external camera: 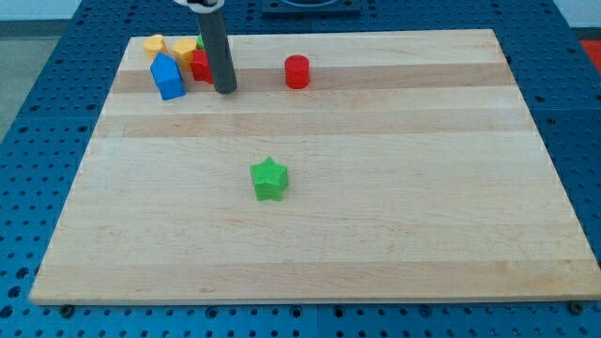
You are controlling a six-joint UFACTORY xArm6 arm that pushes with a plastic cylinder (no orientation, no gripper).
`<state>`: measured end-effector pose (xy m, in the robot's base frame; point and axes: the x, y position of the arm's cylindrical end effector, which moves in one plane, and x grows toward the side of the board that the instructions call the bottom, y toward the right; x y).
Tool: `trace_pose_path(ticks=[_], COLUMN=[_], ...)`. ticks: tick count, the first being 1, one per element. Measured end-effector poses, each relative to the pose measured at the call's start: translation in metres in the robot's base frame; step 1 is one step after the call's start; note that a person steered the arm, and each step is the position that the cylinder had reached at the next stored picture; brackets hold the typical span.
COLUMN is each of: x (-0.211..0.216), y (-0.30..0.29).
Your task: Push the red circle into the red star
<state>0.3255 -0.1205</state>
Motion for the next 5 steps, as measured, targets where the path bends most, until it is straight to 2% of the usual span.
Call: trace_pose_path(ticks=[1,2,3,5], x=[0.022,0.021,0.001,-0.031], y=[0.033,0.087,0.123,0.126])
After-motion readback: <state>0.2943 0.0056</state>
